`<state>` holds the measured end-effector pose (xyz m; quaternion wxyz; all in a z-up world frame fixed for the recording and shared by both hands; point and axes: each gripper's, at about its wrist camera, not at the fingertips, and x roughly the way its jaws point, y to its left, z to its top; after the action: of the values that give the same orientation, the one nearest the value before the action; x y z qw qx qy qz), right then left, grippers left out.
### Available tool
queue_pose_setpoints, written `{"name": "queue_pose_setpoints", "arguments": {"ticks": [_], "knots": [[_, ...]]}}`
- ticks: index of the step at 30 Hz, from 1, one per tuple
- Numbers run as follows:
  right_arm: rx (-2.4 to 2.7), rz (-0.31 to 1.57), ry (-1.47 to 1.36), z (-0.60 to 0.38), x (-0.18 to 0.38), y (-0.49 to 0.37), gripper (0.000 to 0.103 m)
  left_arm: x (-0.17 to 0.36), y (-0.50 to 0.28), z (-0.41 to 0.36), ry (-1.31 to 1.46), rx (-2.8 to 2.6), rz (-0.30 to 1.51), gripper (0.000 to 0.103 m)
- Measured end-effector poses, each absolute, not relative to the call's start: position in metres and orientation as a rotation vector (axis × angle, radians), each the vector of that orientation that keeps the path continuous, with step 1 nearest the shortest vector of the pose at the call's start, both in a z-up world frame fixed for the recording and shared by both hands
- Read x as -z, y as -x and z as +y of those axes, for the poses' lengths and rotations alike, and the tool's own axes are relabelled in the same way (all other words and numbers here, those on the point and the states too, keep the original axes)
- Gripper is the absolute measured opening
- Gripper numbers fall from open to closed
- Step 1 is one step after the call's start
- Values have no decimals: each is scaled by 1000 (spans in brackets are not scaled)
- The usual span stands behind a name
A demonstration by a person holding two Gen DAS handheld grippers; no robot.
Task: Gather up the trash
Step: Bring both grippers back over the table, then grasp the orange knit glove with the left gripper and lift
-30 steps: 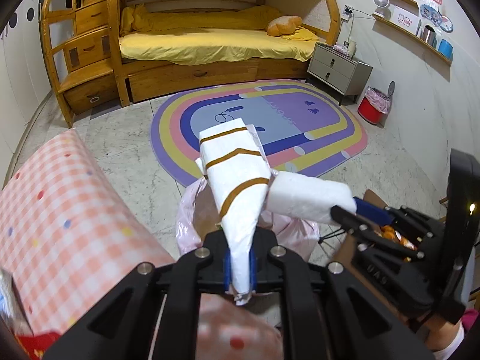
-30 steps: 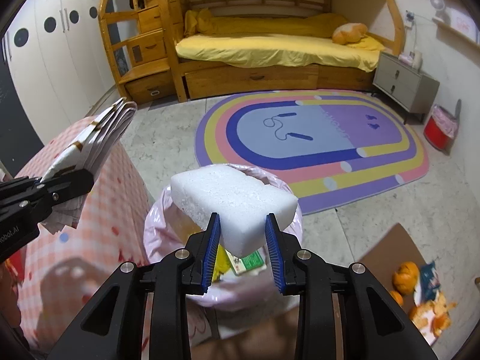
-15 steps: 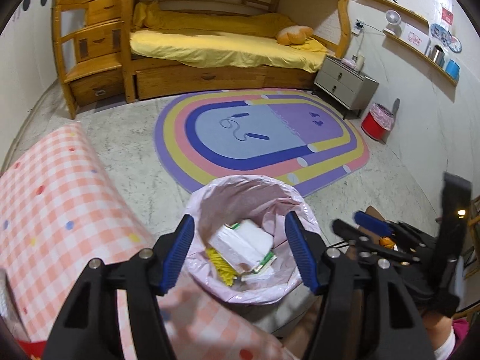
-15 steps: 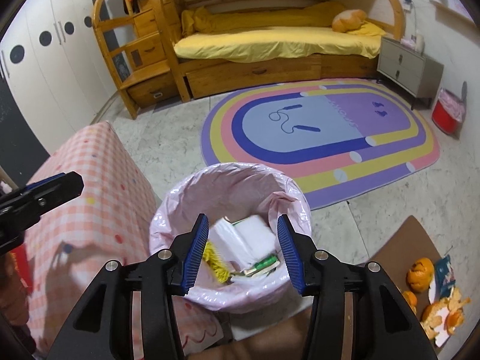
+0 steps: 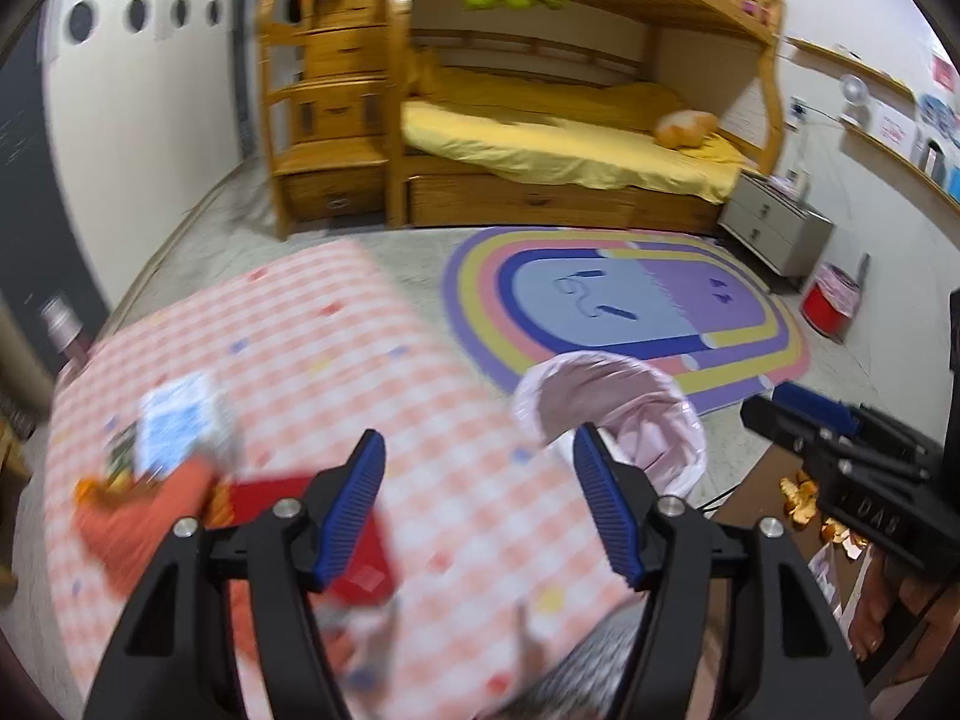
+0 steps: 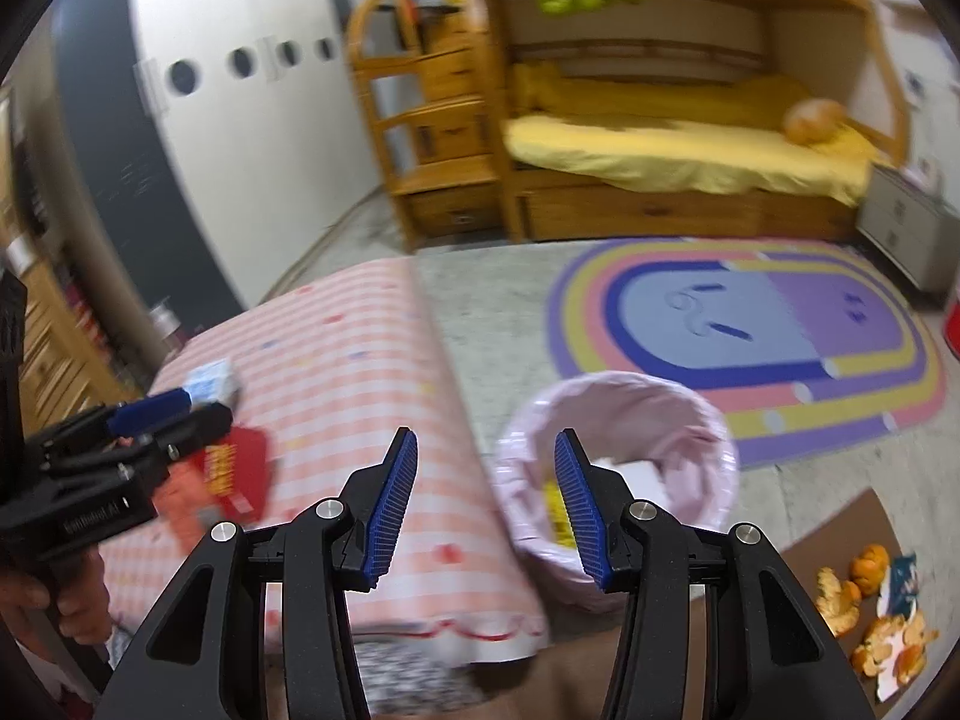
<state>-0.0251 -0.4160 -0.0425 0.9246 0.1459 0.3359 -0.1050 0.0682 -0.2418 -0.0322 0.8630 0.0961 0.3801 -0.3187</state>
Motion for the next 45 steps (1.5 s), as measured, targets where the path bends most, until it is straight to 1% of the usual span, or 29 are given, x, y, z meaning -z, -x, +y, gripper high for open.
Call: {"name": "queue_pose_setpoints", "arguments": {"ticks": [6,10,15,16,18,21,27,36,37,39,41,42,43,45], "knots": [[82,716,-218,-356,37,5,49,36,-58,-156,-153,501,809,66],[22,735,-175,-327,43,-5,49,45,-59,-110,-121,400,822,66],[2,751,-138,-304,52,-19,48,64,-70,-64,-34,299,882,66],[2,749,-133,-299,52,-20,48,67,-72,-60,-21,290,892,66],[6,745,-117,-296,52,-23,39,75,-71,-55,-5,283,904,66],[12,747,-101,-294,52,-26,35,81,-79,-62,20,289,920,66],[25,757,-100,-301,56,-29,35,94,-95,-92,62,316,960,66],[39,771,-114,-314,62,-28,35,107,-126,-106,137,251,994,65],[38,775,-114,-314,63,-27,35,111,-128,-108,135,249,1003,60],[38,776,-111,-313,63,-27,35,114,-127,-109,128,258,1004,54],[36,776,-104,-312,63,-24,35,112,-126,-108,111,265,1000,43],[36,775,-102,-311,63,-23,35,112,-125,-106,109,265,1001,34],[35,775,-103,-311,62,-22,35,110,-124,-103,114,270,1004,29],[34,772,-103,-309,61,-21,35,107,-120,-95,120,282,1001,24]]}}
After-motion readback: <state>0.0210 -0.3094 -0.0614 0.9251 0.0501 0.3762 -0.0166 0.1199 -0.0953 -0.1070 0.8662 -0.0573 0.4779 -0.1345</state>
